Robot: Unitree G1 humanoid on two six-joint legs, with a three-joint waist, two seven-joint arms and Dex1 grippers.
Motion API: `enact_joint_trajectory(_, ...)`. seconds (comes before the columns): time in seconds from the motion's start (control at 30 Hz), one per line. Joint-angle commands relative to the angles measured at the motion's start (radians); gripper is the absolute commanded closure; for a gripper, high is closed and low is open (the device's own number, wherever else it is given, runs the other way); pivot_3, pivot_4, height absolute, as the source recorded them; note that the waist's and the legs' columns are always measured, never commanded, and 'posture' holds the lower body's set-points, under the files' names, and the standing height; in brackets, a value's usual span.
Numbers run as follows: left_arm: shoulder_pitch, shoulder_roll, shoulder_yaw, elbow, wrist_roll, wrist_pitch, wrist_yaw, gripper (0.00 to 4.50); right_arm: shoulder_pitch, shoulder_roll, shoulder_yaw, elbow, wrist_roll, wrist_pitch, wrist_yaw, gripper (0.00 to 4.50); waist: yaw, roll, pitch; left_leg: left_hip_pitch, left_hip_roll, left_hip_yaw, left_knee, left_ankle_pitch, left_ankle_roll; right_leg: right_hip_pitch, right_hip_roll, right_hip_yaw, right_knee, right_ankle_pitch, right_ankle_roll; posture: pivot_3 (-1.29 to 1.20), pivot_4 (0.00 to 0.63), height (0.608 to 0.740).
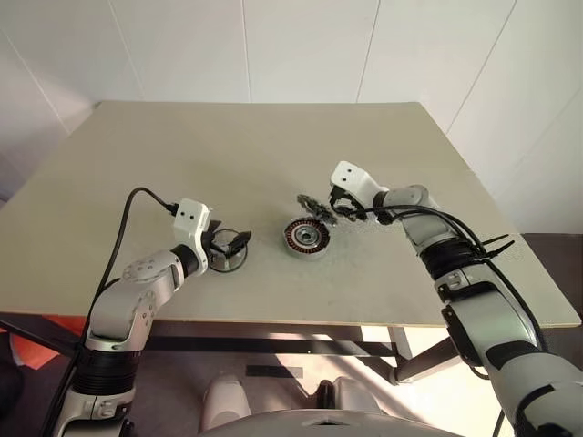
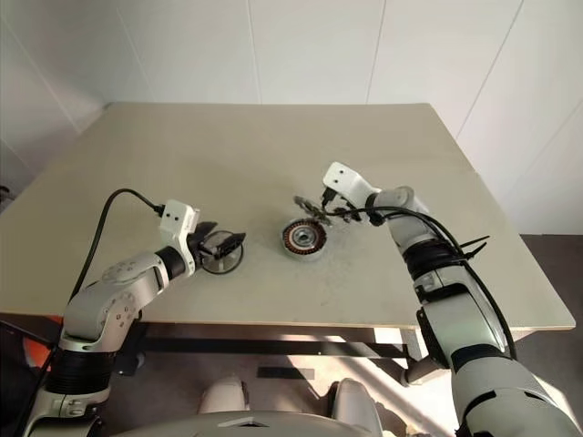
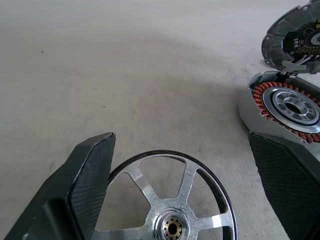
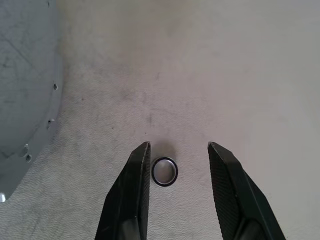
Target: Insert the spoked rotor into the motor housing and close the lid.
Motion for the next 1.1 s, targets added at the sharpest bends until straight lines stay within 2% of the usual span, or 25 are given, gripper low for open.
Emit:
enact_joint_trajectory(0.03,-0.007,0.007,0.013,-0.027,0.002,-0.005,0.0,0.0,-0.003,-0.002,-0.02,-0.039,0.022,0.004,0.002,1.34,0.0,0.0,0.0,0.0,0.0,0.0,0.0,0.0,0.0,0.0,0.0,0.0,0.0,0.0,0.0,0.0,0.0,0.74)
enact_joint_trajectory(0.07,-0.008,0.008,0.013,-0.026,0.002,-0.005,0.0,0.0,-0.002,-0.001,-0.021,-0.038,0.026,0.008,0.002,1.01,0.0,0.0,0.0,0.0,0.0,0.0,0.0,0.0,0.0,0.0,0.0,0.0,0.0,0.0,0.0,0.0,0.0,0.74)
enact_joint_trajectory(0.5,0.009,0.004,0.005,-0.045,0.005,-0.003,0.003,0.0,-0.023,0.074,-0.111,0.097,0.13,0.086,-0.029,1.01,-0.001,0.0,0.0,0.0,0.0,0.0,0.0,0.0,-0.001,0.0,0.0,0.0,0.0,0.0,0.0,0.0,0.0,0.74)
enact_joint_trajectory(1.1,0.021,-0.003,-0.004,-0.04,0.013,-0.004,0.0,0.0,-0.083,0.104,-0.178,0.228,0.204,0.142,-0.039,1.01,-0.003,0.0,0.0,0.001,0.0,0.0,-0.001,0.001,-0.001,0.0,0.0,0.0,0.001,0.0,0.0,0.0,0.0,0.74)
